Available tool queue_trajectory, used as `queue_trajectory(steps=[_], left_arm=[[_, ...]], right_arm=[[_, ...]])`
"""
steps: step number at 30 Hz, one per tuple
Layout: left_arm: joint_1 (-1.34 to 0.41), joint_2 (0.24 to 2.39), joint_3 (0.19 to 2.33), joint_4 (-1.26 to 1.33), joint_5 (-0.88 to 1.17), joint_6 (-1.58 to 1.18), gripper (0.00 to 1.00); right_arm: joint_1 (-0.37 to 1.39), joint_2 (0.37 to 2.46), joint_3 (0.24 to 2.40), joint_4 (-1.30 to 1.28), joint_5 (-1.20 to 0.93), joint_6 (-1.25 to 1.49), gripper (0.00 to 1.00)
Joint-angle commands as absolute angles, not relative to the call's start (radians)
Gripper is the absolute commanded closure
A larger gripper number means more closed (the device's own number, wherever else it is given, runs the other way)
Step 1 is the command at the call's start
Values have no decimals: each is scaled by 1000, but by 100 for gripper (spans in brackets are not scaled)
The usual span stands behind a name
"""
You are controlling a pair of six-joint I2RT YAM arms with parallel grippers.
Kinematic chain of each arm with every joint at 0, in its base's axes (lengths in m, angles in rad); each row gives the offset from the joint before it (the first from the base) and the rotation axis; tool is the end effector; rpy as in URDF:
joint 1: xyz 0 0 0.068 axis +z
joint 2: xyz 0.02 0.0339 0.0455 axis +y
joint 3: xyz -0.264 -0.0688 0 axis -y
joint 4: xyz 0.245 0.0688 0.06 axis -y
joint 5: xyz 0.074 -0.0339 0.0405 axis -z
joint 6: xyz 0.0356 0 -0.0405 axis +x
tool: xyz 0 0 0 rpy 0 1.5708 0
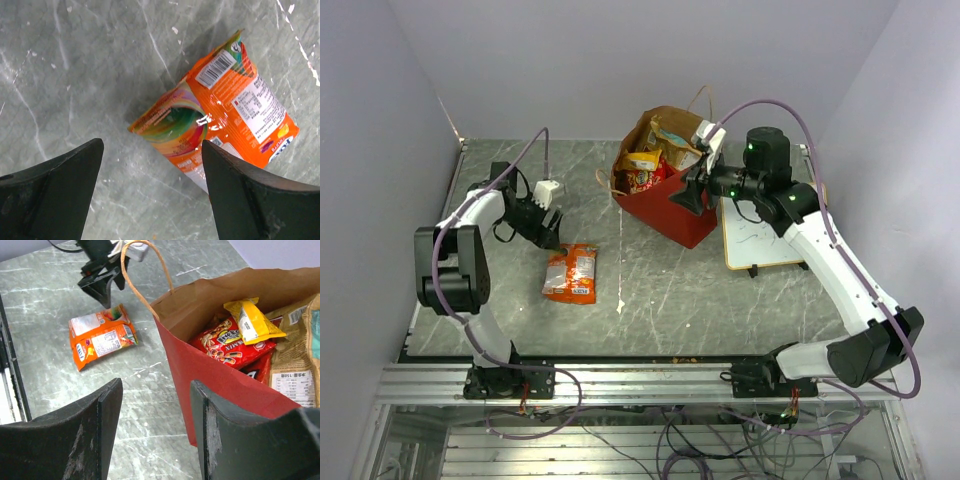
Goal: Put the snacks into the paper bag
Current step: Pick up the snack from the center of the board.
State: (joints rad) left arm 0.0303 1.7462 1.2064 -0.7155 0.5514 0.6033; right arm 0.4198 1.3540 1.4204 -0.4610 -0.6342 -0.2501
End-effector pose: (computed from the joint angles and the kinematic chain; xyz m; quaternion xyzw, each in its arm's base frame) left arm 0.3399 -0.0084 0.1998 0.3096 0.8995 -0.2084 0.2274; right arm 0.2640 0.1409 0.4080 -0.4232 0.6897 0.3032 0.5032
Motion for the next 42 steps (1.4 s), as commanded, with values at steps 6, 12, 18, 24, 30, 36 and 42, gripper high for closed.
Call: queue_trajectory(steps=[6, 12, 18, 24, 30, 36, 42], left_arm=[[39, 1912, 1346, -785, 659, 676, 10], [39, 1988, 1402, -865, 690, 728, 7], [39, 2033, 1417, -939, 698, 785, 7], [38, 2068, 1413, -980, 716, 821, 9], [39, 2084, 1379, -957, 733, 817, 14], [39, 2090, 1344, -935, 761, 812, 26], [39, 2066, 1309, -911, 765, 806, 39]], right_arm=[[399, 1309, 1376, -416, -658, -236, 43], [377, 1295, 1354, -397, -670, -225, 43], [365, 1291, 1346, -388, -679, -218, 42], [362, 1303, 1346, -383, -689, -213, 42], [357, 1305, 1326, -371, -698, -210, 42], [354, 1311, 1325, -369, -700, -212, 41], [355, 1314, 1322, -364, -698, -213, 41]])
